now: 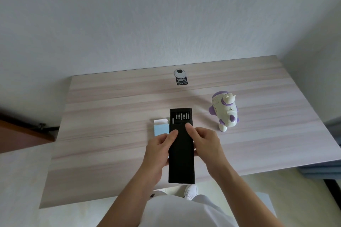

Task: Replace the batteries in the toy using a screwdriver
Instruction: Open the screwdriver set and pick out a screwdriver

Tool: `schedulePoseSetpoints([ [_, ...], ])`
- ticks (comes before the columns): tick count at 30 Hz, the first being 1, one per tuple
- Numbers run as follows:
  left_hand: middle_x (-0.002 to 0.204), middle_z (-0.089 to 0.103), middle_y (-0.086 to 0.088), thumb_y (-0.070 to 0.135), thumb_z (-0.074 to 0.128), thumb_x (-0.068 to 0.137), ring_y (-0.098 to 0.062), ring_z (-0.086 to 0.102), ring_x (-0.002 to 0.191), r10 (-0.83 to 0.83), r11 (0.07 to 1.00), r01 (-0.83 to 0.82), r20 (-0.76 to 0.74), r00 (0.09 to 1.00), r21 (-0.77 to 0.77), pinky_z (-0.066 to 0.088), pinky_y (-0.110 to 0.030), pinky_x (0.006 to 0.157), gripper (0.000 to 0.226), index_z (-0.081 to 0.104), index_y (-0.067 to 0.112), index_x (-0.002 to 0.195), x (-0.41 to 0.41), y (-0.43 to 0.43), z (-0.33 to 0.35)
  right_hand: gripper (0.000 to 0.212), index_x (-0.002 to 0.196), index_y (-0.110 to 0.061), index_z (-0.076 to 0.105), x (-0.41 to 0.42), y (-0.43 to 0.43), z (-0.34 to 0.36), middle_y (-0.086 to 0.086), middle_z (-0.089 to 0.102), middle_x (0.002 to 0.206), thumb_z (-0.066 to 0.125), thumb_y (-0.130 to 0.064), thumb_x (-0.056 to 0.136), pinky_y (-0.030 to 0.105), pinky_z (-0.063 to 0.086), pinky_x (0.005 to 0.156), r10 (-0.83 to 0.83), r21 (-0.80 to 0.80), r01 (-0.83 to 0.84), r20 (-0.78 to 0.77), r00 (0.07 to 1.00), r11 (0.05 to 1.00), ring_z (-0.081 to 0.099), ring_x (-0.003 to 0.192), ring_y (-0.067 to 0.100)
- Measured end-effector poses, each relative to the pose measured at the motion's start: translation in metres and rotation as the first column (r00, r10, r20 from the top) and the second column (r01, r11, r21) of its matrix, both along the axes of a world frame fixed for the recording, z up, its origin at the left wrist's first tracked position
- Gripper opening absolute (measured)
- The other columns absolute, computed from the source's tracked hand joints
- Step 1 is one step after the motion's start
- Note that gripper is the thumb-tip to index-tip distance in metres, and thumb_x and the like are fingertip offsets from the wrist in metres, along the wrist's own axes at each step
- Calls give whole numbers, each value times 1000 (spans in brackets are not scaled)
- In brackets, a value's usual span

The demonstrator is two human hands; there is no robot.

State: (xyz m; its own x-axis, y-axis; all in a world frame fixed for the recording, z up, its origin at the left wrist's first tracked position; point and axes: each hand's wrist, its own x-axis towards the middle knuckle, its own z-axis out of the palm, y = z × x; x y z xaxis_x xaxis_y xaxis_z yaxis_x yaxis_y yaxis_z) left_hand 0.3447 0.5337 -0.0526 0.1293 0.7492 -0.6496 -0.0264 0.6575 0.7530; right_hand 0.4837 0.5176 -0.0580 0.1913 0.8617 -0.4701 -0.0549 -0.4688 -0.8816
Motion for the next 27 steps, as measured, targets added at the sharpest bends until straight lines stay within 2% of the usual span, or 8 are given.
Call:
schedulePoseSetpoints([
  [3,97,77,-11,27,63,96,-23,74,93,-8,1000,8,27,1000,21,62,-37,76,25,72,5,102,-7,-3,-2,34,89,-3,73,1,-1,-4,17,74,87,61,-33,98,55,60,80,50,47,-53,63,997,997,73,87,33],
  [7,104,76,-10,15,64,96,-27,72,102,-4,1000,2,82,997,28,60,-39,80,18,69,7,111,-13,-9,-5,17,103,-8,74,5,-8,-10,13,76,97,59,-15,99,49,58,90,94,71,-92,-36,995,993,72,97,32],
  [9,103,76,-10,20,63,97,-27,73,100,30,999,-27,127,991,-24,59,-36,74,19,70,9,111,-12,-9,-3,16,102,-13,75,2,-10,-12,10,76,97,59,-16,98,52,56,93,91,68,-88,-38,995,994,71,98,32],
  [12,96,77,-7,37,61,97,-25,74,90,44,998,-41,80,996,-38,58,-33,65,28,74,12,102,-11,-9,0,18,91,-20,75,-8,-11,-12,4,76,91,62,-32,96,55,56,90,48,36,-48,12,999,998,72,93,26],
  [15,94,77,-9,32,65,95,-24,75,87,66,998,-65,66,996,-18,58,-33,62,27,73,7,99,-13,-8,-1,40,78,-14,70,-13,-11,-12,16,69,84,64,-53,89,59,57,80,31,24,-33,105,994,999,69,87,36],
  [21,100,77,-10,15,64,96,-25,74,97,21,999,-25,97,995,34,60,-35,69,14,72,11,107,-22,-6,-3,18,103,-8,73,-7,-9,-11,11,76,97,60,-19,99,53,56,93,129,43,-128,-18,991,991,73,97,27],
  [24,101,77,-10,18,63,97,-26,74,97,19,1000,-20,115,993,9,59,-35,67,16,72,13,108,-23,-2,-1,17,103,-13,74,-9,-7,-11,9,76,98,61,-24,98,53,57,92,149,48,-149,7,989,988,72,98,28],
  [27,97,77,-3,34,63,96,-22,75,93,10,1000,-11,97,995,5,60,-38,68,20,73,20,106,-21,6,1,17,104,-16,74,-11,-4,-8,5,76,95,62,-26,97,46,60,88,204,40,-205,43,978,978,73,94,23],
])
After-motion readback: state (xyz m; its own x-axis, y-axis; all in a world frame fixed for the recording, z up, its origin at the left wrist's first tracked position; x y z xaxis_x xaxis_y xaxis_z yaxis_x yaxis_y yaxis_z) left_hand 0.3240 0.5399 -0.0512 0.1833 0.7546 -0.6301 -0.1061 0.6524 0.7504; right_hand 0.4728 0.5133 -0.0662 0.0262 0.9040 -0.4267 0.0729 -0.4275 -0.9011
